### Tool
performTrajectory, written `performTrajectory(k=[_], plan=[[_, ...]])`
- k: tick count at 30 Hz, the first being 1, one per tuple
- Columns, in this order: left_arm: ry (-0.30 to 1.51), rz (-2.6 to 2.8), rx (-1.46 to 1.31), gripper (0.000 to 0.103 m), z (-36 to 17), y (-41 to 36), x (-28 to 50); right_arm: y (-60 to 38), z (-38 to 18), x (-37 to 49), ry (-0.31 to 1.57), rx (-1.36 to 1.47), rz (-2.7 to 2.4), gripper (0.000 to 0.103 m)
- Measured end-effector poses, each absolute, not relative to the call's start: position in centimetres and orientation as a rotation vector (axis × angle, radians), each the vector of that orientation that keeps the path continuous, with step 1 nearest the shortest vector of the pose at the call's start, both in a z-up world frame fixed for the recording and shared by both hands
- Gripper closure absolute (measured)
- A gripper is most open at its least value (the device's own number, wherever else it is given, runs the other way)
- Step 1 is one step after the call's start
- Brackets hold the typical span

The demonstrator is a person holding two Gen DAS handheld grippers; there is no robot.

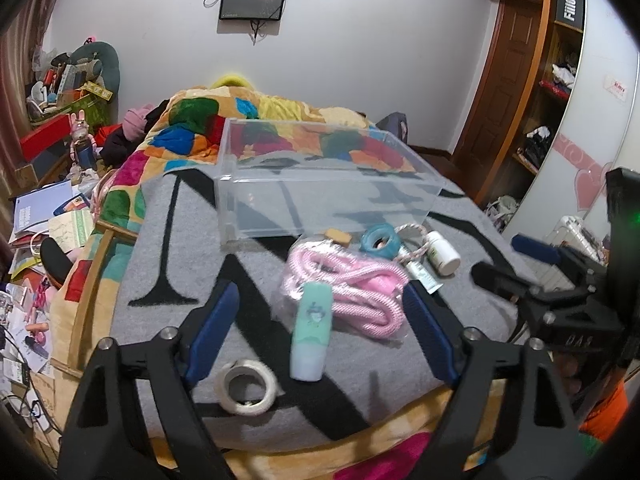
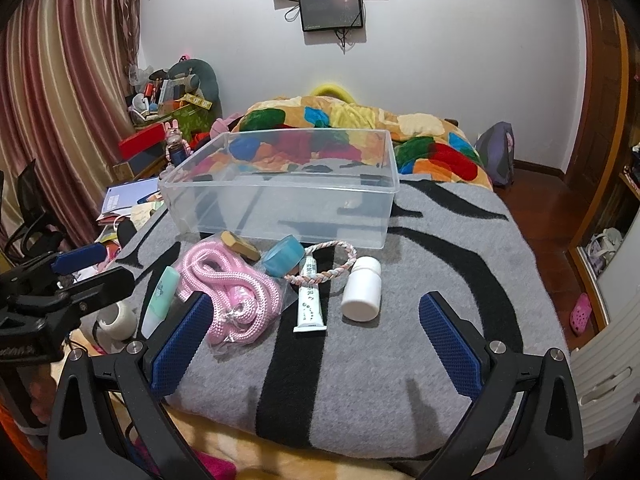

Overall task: Organize objects
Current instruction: 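Grasp the white tape roll with the left tool while the right tool grasps the white pill bottle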

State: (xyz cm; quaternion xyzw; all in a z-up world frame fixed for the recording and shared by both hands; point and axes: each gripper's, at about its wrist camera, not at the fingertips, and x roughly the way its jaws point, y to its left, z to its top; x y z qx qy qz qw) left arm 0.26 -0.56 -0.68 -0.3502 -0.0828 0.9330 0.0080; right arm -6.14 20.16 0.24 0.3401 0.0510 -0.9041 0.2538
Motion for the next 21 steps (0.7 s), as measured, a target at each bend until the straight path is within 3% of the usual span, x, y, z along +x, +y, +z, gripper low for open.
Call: performTrajectory(k=[10, 13, 17, 21], plan=[[-0.273, 2.925, -1.242, 0.021, -4.1, -3.6, 2.5, 22.5, -0.9, -9.8, 0.078, 1.021, -2.489, 0.021], [-0.298, 2.901, -1.302, 0.033, -5.4, -4.1, 2.5, 22.5, -1.8, -11.0, 0.083, 1.063, -2.479, 0.029], [-0.314, 2.870, -1.337, 0.062, -6.3, -4.2, 2.0, 21.9, -2.8, -12.4, 0.096, 1.103, -2.467, 0.041], [-0.305, 2.879, -1.300, 0.064, -5.8, -4.2, 2.1, 21.1, -3.8, -13.4, 0.131, 1.134, -2.450, 0.050]])
